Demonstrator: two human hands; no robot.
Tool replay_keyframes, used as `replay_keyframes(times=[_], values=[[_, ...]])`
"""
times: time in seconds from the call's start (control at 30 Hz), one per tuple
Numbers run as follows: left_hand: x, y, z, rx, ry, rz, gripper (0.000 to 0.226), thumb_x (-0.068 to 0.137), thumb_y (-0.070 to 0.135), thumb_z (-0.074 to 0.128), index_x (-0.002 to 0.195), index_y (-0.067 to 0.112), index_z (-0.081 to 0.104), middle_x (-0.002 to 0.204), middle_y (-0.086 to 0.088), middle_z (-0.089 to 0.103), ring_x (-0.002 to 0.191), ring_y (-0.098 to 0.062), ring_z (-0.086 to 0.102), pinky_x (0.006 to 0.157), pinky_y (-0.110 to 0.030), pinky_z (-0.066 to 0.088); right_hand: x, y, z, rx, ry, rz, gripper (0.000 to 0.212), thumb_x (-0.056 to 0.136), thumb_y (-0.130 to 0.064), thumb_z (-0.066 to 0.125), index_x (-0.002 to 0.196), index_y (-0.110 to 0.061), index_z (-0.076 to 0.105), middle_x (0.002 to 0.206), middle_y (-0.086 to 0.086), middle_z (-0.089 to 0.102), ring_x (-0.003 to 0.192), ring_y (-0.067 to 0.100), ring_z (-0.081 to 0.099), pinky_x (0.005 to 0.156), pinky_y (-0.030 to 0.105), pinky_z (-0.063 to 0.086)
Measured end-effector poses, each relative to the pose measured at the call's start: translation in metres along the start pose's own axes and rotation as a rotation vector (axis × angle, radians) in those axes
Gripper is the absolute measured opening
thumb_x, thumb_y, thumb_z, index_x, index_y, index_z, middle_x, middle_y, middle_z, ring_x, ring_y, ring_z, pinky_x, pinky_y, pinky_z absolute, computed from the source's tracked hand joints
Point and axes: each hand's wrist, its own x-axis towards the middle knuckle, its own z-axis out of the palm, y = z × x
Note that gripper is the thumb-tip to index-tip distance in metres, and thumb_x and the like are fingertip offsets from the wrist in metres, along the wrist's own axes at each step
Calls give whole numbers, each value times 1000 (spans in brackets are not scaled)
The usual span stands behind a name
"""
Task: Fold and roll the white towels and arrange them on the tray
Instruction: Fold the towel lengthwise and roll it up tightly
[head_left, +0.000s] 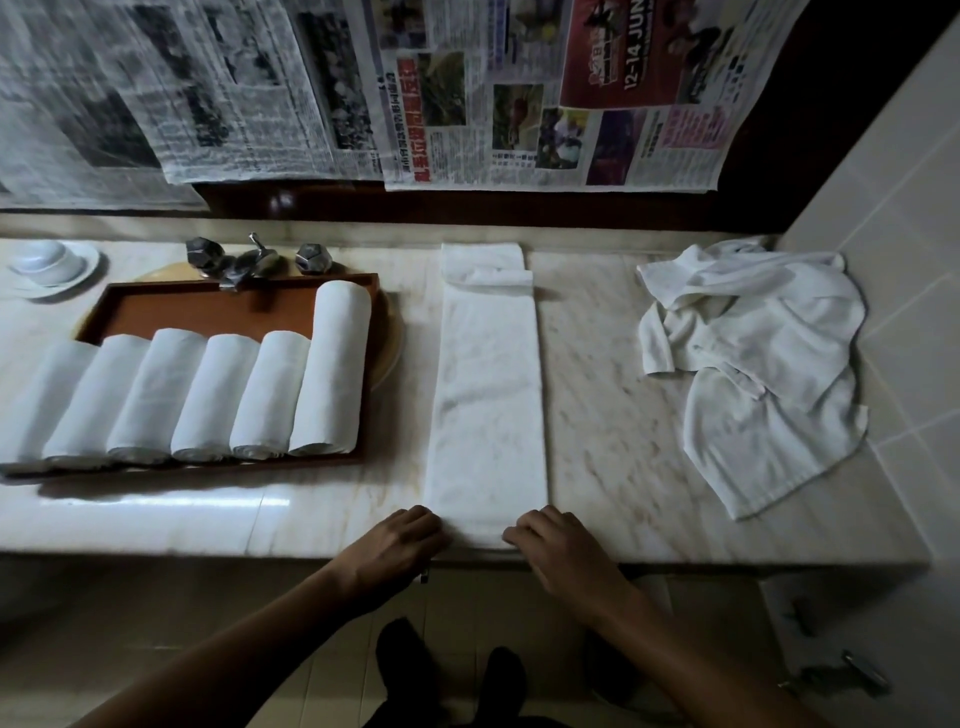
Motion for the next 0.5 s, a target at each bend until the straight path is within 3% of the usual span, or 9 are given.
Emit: replay_keyframes(times=[0.2, 0.37, 0.5], values=[[2, 9, 0, -139, 161, -137, 30, 74, 8, 76, 100, 21, 66, 89, 5, 61, 84, -17, 57, 70, -29, 45, 2, 4, -5, 26, -26, 52, 33, 82, -8, 69, 107, -29, 64, 102, -12, 63, 89, 14, 60, 74, 33, 43], [8, 6, -8, -312, 213, -388, 23, 82, 16, 68, 102, 23, 77, 97, 14, 72, 89, 1, 61, 77, -8, 41, 11, 14, -13, 95, -134, 196, 28, 97, -9, 58, 116, -29, 66, 114, -14, 64, 104, 11, 60, 90, 36, 37], [12, 4, -12, -366, 177, -461, 20, 79, 18, 68, 96, 23, 78, 87, 26, 55, 74, 9, 53, 68, -5, 36, 20, 15, -17, 114, -173, 241, 24, 102, -14, 54, 117, -29, 66, 117, -13, 61, 107, 10, 56, 89, 30, 30]])
